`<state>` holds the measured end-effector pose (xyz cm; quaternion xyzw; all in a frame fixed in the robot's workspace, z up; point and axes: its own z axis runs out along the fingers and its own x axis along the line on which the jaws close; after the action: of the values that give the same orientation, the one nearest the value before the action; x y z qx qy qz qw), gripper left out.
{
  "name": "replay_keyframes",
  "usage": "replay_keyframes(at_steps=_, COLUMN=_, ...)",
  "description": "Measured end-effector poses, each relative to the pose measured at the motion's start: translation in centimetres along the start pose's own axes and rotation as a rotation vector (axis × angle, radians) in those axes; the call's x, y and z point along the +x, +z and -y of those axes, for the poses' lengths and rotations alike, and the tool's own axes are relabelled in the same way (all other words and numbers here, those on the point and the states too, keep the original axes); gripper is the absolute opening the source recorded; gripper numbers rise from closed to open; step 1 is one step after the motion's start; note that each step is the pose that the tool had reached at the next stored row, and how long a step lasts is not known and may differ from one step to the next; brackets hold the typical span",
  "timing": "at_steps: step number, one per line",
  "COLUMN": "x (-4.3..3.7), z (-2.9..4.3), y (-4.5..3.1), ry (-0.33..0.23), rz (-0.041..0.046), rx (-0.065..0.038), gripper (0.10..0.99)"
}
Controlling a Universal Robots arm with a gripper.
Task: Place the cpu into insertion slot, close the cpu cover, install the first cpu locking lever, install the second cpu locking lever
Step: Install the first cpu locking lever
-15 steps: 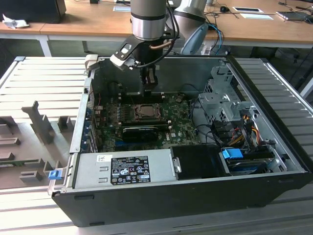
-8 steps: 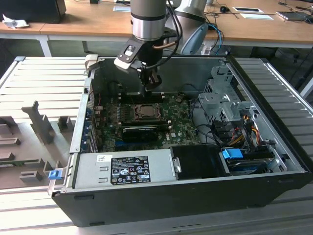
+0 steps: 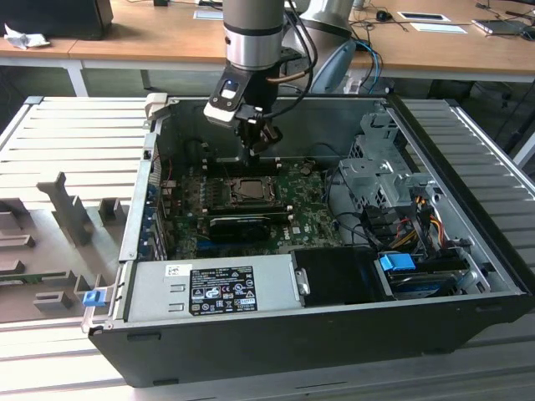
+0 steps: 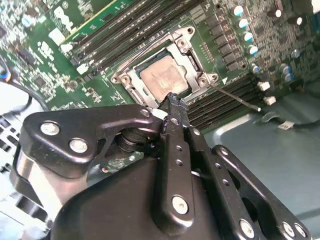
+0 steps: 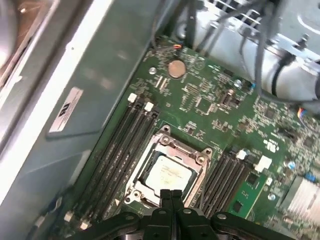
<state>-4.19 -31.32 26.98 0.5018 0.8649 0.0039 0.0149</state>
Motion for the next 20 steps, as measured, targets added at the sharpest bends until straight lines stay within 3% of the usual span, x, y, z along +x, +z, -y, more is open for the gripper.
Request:
replay_keyframes(at_steps=2, x=0.00, z=0.00, y=0.03, ry=-0.055, rz=-0.0011, rx=-0.001, gripper=0.106)
replay_keyframes(at_steps=7, x=0.00, z=0.00, y=0.04, ry=-0.111, rz=-0.0025, rx=-0.002, gripper=0.106)
replay_keyframes(at_steps=9, x=0.00, z=0.00, y=0.05, ry=-0.175, rz=-0.0039, rx=-0.004, gripper=0.106)
replay_keyframes(at_steps=15, x=0.00, z=0.00, y=0.09, ry=-0.294, rz=-0.0065, rx=-0.006, gripper=0.106)
replay_keyframes(at_steps=20, x=0.01, z=0.00, y=0.16, ry=-0.448, rz=-0.0098, rx=-0.010, gripper=0.106)
